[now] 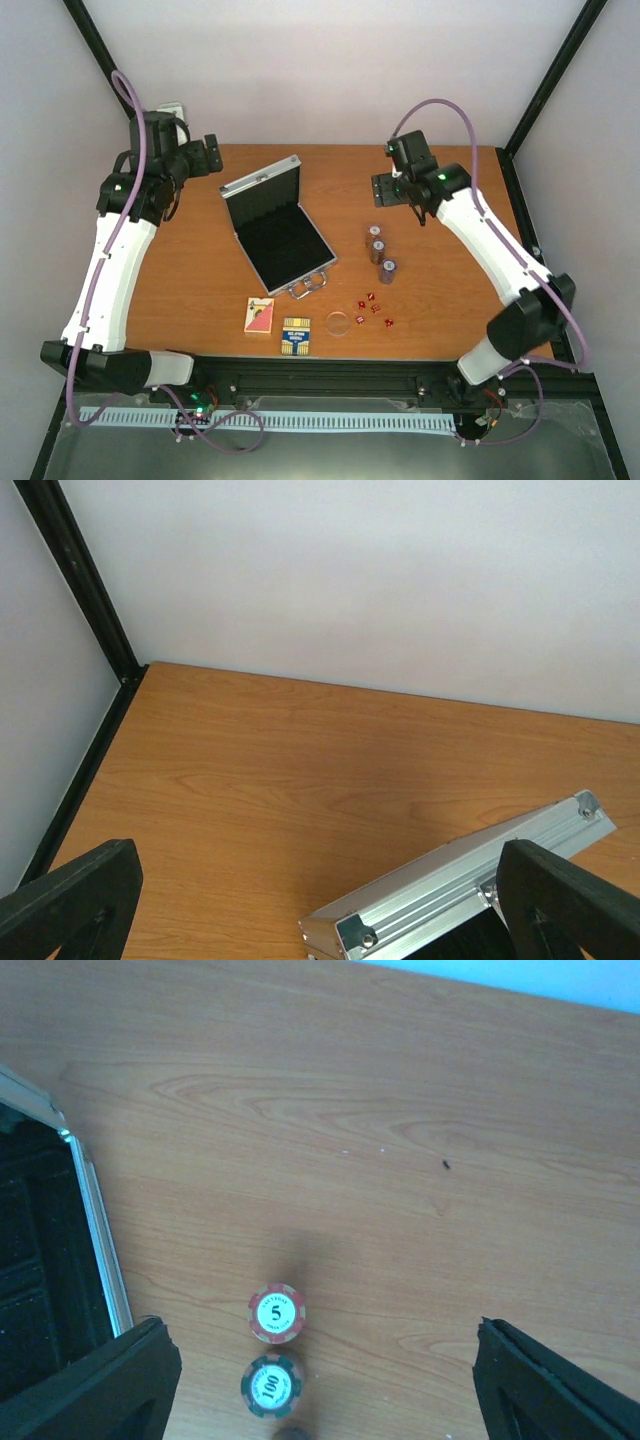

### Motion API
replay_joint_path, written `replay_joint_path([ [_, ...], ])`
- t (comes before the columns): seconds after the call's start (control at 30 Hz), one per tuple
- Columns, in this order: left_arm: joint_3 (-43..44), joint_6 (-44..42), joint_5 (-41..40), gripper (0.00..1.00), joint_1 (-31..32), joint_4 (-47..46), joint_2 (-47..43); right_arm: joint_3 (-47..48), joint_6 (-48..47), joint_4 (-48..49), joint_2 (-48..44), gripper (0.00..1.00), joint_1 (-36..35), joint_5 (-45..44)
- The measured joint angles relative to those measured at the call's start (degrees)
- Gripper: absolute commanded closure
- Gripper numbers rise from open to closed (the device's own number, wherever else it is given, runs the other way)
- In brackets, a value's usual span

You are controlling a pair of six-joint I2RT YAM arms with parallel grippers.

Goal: Pack up texas hold em set

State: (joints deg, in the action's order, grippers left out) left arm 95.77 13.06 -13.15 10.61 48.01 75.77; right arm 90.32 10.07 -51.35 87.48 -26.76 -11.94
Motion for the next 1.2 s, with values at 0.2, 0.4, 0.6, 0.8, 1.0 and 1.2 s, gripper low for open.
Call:
replay_joint_path([
  [0.2,-0.87,0.44,1.95,0.00,0.02,1.95,-0.09,4.48,-0.98,-1.77,12.04,0.34,0.15,2.05],
  [0.4,-4.70,0.74,3.23,0.00,0.00,3.10,-1.22,5.75,-1.03,-3.87,22.27,0.34,0.15,4.50],
  [0.6,-4.92,0.74,3.80,0.00,0.02,3.41,-1.51,6.64,-0.81,-4.66,25.51,0.37,0.15,6.51],
  [0.8,-6.10,0.68,3.72,0.00,0.00,3.48,-2.78,7.10,-0.37,-5.03,28.17,0.36,0.15,6.80],
  [1.0,-6.49,0.66,3.74,0.00,0.02,3.48,-2.73,7.02,-0.37,-5.68,30.25,0.36,0.15,6.58],
  [1.2,-6.84,0.68,3.72,0.00,0.00,3.45,-2.32,7.04,-0.42,-5.86,32.30,0.36,0.15,6.56],
])
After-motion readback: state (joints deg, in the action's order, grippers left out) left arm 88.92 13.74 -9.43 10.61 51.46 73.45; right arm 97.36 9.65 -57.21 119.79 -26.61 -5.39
